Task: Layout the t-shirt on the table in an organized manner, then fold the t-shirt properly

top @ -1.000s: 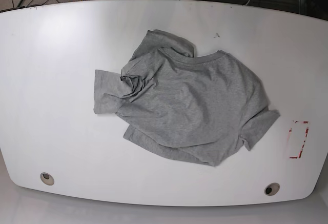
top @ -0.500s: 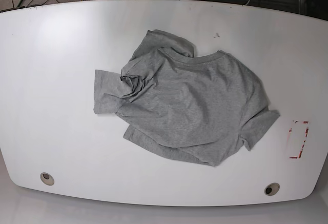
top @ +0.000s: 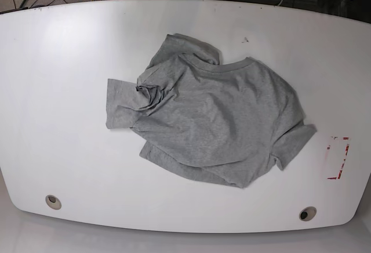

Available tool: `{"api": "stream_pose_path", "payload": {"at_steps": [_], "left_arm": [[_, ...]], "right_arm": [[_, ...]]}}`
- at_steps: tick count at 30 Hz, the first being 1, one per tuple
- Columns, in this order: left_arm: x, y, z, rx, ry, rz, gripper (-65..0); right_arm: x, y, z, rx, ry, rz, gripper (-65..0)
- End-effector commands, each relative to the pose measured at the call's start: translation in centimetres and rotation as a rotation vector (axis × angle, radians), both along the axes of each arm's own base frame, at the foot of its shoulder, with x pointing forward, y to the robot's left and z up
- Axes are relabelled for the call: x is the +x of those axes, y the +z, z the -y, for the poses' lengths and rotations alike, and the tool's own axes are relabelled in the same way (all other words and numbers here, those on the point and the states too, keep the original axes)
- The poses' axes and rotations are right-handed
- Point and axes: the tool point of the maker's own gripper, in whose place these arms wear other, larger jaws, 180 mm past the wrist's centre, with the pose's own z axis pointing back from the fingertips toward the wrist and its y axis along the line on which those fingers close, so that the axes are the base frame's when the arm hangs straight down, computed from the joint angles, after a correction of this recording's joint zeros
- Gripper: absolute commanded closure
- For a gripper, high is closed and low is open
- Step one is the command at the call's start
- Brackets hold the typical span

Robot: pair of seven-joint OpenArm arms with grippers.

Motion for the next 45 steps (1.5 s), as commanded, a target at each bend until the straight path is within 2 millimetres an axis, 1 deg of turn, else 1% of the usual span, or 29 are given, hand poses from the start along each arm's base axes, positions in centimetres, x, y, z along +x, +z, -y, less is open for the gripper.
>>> {"api": "stream_pose_path", "payload": {"at_steps": [1,5,11,12,15,17,20,22,23,25,29,30,31,32,35,36,38,42,45], "left_arm": [[1.1,1.1,0.0,0.004,-0.007,0.056,-10.0],[2.2,1.4,0.0,0.004,-0.009,0.089,-10.1],[3.4,1.3,0.2,0.01,-0.018,0.078,-10.3],[3.6,1.3,0.3,0.013,-0.024,0.077,-10.3],[3.9,1.3,0.3,0.016,-0.039,0.071,-10.3],[4.2,1.3,0.5,0.016,-0.057,0.072,-10.3],[4.5,1.3,0.7,0.018,-0.081,0.07,-10.3],[4.6,1.4,0.7,0.023,-0.089,0.07,-10.3],[4.7,1.5,0.7,0.024,-0.09,0.074,-10.3],[5.2,1.7,0.7,0.025,-0.09,0.091,-10.3],[6.1,2.0,0.4,0.033,-0.084,0.115,-11.3],[6.1,1.8,0.4,0.034,-0.084,0.103,-13.2],[6.1,1.7,0.4,0.035,-0.083,0.097,-14.6],[6.0,1.5,0.4,0.035,-0.082,0.082,-17.9],[6.1,1.3,0.2,0.039,-0.079,0.071,-24.9],[6.3,1.3,0.2,0.04,-0.078,0.074,-25.8],[6.6,1.6,0.0,0.045,-0.073,0.086,-26.9],[7.2,2.1,-0.6,0.062,-0.06,0.111,-26.9],[7.4,2.3,-0.7,0.065,-0.058,0.118,-26.9]], "right_arm": [[1.7,1.0,0.1,-0.005,0.005,0.067,-9.4],[4.5,1.5,-0.1,0.002,0.01,0.141,-9.4],[7.8,2.4,-0.5,0.01,0.016,0.23,-10.1],[8.5,2.6,-1.0,0.023,0.024,0.249,-10.1],[9.6,3.1,-2.6,0.059,0.05,0.283,-10.3],[10.2,3.5,-3.6,0.077,0.071,0.303,-11.6],[11.7,4.2,-5.4,0.085,0.122,0.347,-17.4],[12.3,4.4,-6.9,0.083,0.168,0.355,-23.5],[12.5,4.5,-7.9,0.084,0.201,0.354,-26.5],[13.2,4.9,-9.6,0.087,0.251,0.363,-29.6],[14.6,5.7,-12.4,0.081,0.339,0.388,-29.8],[15.1,6.1,-13.3,0.078,0.368,0.399,-30.1],[15.2,6.1,-13.8,0.074,0.385,0.399,-30.1],[15.6,6.2,-14.6,0.063,0.422,0.398,-30.3],[16.4,6.3,-16.1,0.031,0.513,0.4,-30.4],[16.7,6.4,-16.5,0.023,0.537,0.405,-30.4],[17.0,6.5,-17.4,0.008,0.595,0.398,-30.4],[17.5,6.5,-19.4,-0.01,0.707,0.385,-30.4],[17.9,5.9,-20.1,-0.013,0.749,0.364,-30.4]]}}
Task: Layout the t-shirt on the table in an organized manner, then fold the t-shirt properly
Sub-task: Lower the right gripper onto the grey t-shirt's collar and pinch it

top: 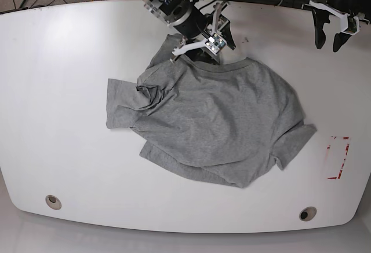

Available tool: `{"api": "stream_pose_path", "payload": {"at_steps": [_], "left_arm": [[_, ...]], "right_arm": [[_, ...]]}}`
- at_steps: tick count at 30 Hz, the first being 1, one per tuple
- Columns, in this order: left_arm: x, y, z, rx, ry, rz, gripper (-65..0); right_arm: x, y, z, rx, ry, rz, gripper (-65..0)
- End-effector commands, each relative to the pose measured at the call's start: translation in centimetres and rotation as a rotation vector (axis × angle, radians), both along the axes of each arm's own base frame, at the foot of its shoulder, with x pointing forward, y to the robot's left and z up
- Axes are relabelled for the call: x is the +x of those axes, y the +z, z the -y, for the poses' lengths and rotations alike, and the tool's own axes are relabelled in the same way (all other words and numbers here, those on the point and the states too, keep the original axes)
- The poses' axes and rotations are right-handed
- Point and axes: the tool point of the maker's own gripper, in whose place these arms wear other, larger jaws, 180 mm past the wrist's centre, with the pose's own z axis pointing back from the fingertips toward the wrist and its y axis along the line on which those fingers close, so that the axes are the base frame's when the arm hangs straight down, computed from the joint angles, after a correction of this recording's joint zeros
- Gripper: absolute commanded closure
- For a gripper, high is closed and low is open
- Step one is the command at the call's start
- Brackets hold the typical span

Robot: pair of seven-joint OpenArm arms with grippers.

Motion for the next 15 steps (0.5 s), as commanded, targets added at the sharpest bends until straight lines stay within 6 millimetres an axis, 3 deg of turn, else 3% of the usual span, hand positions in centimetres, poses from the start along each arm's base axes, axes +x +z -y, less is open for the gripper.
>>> {"api": "stream_pose_path", "payload": {"at_steps": [1,15], "left_arm": [[0.1,1.1,-0.3,0.009,0.0,0.033,-26.9],[0.1,1.7,-1.5,0.037,0.024,0.045,-26.9]], "right_arm": [[1.7,1.4,-1.0,0.046,-0.004,0.042,-30.4],[3.7,-0.4,0.9,0.008,0.03,0.029,-30.0]]}}
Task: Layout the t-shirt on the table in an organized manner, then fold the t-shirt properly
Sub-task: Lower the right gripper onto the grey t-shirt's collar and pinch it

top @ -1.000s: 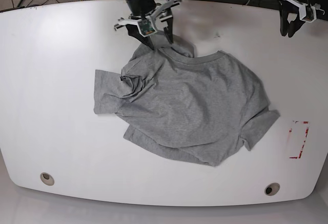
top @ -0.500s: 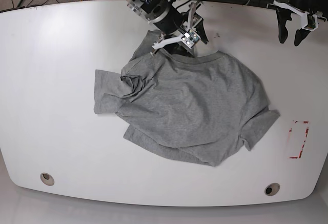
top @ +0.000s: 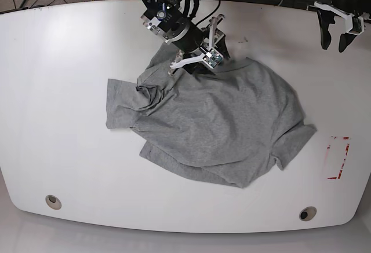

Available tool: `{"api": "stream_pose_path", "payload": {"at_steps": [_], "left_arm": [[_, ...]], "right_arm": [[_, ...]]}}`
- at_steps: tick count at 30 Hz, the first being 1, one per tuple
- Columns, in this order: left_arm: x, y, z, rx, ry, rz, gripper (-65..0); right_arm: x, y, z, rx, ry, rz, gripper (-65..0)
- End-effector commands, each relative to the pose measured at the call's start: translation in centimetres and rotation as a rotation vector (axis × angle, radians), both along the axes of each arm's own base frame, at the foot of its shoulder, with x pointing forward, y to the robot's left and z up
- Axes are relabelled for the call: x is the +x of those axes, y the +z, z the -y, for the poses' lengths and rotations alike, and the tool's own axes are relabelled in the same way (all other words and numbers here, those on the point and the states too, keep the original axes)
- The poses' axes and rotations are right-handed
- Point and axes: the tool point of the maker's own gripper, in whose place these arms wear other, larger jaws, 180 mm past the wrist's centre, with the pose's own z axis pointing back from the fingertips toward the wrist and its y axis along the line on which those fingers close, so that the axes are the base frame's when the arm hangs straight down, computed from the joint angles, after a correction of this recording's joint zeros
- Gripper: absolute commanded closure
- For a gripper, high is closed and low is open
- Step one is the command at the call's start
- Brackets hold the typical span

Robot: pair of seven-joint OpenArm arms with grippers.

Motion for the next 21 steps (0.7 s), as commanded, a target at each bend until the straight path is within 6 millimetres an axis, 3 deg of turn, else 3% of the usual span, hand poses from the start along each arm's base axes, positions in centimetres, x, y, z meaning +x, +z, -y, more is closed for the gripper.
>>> {"api": "stream_pose_path", "payload": {"at_steps": [1,13,21], "left_arm": [[0.2,1.2,-0.3,0.008,0.0,0.04,-26.9],[-0.4,1.1,-0.9,0.005,0.049,0.043,-26.9],[-0.4,1.0,-0.7,0.001,0.045,0.043,-26.9]], "right_arm": [[1.5,1.6,-0.1,0.047,0.002,0.055,-30.0],[3.9,0.8,3.5,-0.008,0.022,0.059,-30.0],[4.1,1.0,3.8,0.01,0.038,0.043,-30.0]]}}
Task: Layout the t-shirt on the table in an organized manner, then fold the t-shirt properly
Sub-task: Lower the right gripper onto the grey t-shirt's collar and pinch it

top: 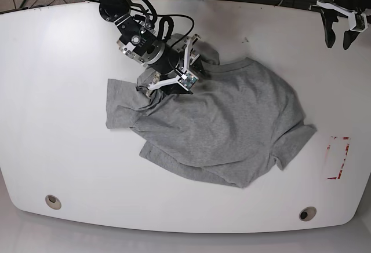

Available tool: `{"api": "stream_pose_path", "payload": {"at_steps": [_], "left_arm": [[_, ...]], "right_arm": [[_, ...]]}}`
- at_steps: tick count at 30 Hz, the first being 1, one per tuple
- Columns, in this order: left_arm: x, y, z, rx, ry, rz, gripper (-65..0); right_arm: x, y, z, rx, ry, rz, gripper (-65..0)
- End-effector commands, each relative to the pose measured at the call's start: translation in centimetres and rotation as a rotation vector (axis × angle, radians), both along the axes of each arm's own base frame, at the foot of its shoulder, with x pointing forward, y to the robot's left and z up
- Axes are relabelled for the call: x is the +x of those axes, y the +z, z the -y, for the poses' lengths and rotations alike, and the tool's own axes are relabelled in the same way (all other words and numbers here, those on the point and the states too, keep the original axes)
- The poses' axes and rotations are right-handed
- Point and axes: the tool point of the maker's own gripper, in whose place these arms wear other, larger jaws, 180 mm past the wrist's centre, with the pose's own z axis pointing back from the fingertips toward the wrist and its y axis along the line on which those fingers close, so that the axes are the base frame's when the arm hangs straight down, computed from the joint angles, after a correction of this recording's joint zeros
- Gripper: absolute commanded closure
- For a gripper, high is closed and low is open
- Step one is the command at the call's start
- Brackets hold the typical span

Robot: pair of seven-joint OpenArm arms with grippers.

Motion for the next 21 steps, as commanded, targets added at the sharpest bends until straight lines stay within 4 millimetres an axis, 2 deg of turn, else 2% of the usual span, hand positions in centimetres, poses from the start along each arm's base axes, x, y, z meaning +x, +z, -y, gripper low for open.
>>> {"api": "stream_pose_path", "payload": {"at_steps": [1,9,17,21], "left_arm": [[0.3,1.0,0.1,0.0,-0.011,0.035,-26.9],[0.6,0.8,0.0,0.001,-0.006,0.032,-26.9],[0.7,0.1,-0.2,0.0,0.003,-0.014,-26.9],[1.0,0.1,-0.2,0.001,0.006,-0.015,-26.9]], "right_arm": [[-0.1,1.0,-0.7,0.034,0.028,0.025,-30.0],[-2.0,-0.9,-0.9,-0.006,0.089,-0.045,-30.0],[-2.9,-3.0,0.5,-0.049,0.084,-0.095,-29.8],[-3.0,-3.3,1.2,-0.066,0.088,-0.094,-29.8]]}}
